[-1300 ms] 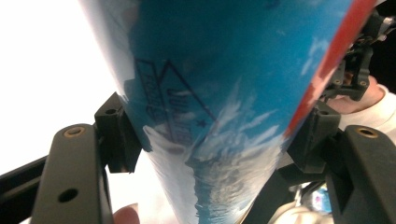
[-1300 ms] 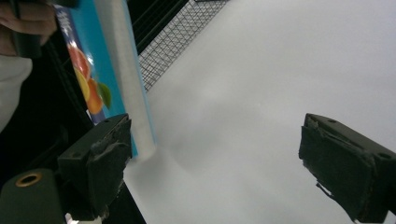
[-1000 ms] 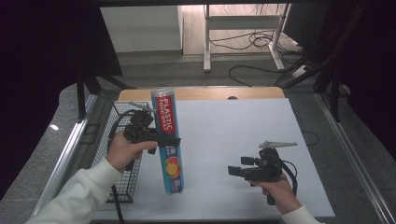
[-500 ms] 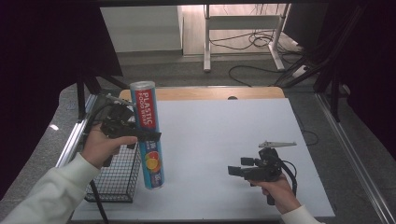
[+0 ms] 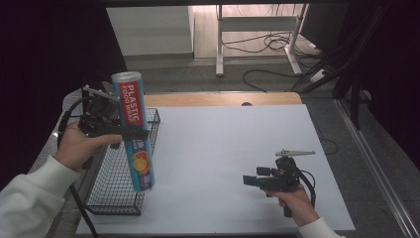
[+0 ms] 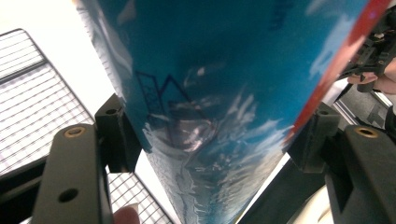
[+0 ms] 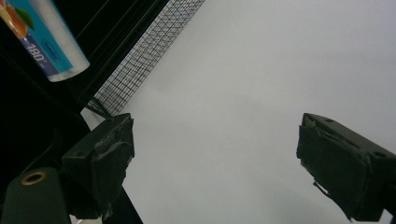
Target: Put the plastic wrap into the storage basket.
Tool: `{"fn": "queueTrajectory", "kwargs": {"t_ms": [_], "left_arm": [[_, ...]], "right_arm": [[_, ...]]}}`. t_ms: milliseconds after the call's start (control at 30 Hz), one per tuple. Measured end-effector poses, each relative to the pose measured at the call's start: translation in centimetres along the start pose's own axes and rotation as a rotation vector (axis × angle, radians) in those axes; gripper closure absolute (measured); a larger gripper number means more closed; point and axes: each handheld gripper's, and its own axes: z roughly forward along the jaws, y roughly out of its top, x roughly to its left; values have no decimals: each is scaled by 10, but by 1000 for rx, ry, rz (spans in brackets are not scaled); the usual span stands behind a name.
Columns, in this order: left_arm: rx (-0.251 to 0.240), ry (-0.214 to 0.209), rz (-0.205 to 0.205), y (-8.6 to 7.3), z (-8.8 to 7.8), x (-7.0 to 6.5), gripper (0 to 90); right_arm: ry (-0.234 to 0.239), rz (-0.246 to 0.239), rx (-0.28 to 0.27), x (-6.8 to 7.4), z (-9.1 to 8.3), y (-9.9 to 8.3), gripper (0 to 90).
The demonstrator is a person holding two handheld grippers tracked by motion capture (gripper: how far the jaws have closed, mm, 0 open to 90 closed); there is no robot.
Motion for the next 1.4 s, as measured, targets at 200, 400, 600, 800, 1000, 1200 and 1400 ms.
{"fn": "queueTrajectory", "kwargs": {"t_ms": [200,400,600,800,1000,1200,1400], "left_arm": [[11,47,-24,-5,-10,15,319],[21,68,-57,-14,-15,32,319],[26,104,-88,-23,-18,48,319],[77,137,-103,-32,-9,62,319],[115,157,-123,-42,5,73,319],[158,160,-145,-50,19,83,319],[205,169,-161,-58,43,93,319]], "right_arm": [[-8,9,4,-2,0,0,119],[-12,14,3,-4,1,-1,120],[-10,23,8,-4,2,-1,121],[-18,25,10,-5,2,-1,121],[-23,23,11,-6,2,-1,121],[-24,24,12,-6,3,-1,121],[-28,21,16,-7,4,-1,121]]}}
